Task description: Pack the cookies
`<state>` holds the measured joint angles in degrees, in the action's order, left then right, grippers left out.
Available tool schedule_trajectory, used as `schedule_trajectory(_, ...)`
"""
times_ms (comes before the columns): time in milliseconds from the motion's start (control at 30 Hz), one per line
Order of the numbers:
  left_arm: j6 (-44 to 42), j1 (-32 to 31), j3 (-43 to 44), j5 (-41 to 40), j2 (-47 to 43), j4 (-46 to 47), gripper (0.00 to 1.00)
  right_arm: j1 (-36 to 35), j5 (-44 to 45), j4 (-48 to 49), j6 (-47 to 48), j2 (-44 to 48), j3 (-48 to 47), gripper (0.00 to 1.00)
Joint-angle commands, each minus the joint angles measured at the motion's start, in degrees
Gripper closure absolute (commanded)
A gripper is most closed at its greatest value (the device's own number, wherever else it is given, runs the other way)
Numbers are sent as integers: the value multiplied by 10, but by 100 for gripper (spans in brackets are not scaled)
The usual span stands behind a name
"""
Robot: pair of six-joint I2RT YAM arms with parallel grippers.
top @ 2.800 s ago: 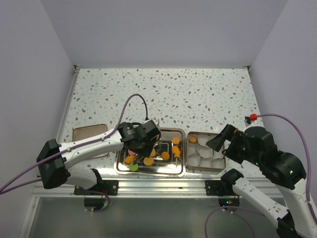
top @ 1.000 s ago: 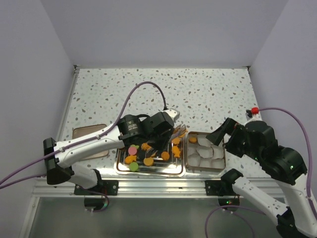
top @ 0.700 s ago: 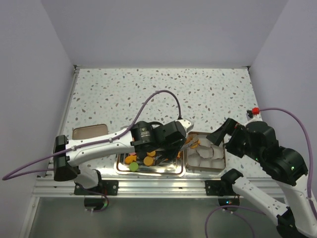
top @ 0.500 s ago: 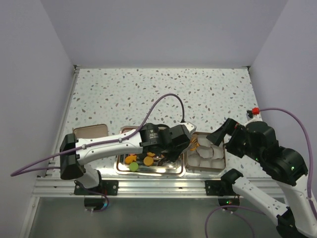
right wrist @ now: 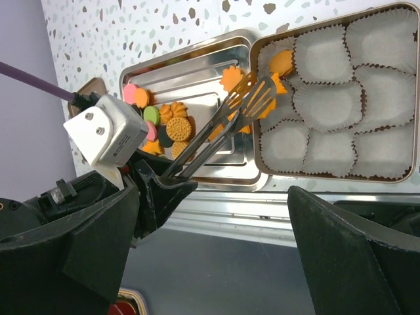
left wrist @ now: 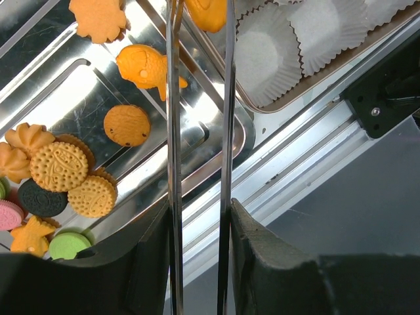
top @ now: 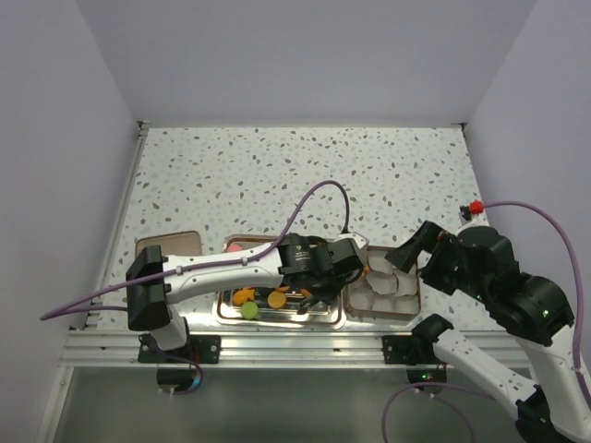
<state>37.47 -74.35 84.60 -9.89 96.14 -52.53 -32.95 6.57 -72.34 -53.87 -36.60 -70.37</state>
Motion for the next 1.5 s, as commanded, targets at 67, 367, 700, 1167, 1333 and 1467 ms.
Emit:
schedule_trajectory(67,3,-3,19,-21,4,7,57,0,21,-6,7,7,-6,1)
schedule_trajectory(367,4,-3,22,-24,-5,-3,54,0,23,-6,5,13,3,1)
schedule_trajectory(700,15,-2,33,-60,-44,-43,53,-1,17,5,-2,14,16,1)
schedule_trajectory(1167,17,59,-63,-88,-166,-93,50,-1,-1,30,-13,13,43,1)
schedule_trajectory(1333,1,83,-129,-57,-200,-59,51,0,-10,53,-18,5,55,1)
schedule_trajectory(1467,-8,83,-142,-32,-186,-29,52,-1,-15,62,-18,-5,58,1)
